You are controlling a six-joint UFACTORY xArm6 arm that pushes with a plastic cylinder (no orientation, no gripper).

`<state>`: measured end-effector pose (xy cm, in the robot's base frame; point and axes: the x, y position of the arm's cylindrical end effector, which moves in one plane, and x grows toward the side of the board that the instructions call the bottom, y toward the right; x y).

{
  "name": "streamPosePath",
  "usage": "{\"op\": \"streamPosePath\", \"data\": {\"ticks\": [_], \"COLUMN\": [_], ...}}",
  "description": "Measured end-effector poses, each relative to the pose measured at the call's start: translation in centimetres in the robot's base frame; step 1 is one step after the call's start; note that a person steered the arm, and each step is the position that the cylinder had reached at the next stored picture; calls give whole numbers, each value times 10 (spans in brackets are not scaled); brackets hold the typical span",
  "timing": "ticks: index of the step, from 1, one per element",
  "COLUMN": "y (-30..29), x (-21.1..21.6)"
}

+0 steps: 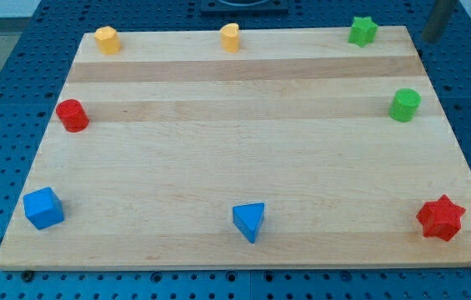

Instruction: Move the green star towards the right side of the heart

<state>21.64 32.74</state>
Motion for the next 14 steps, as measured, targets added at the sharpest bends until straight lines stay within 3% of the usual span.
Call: {"op": "streamPosePath", "data": {"ticks": [1, 5, 11, 14], "y": [-10, -113, -93, -123], "x": [-25, -20, 8, -5]}}
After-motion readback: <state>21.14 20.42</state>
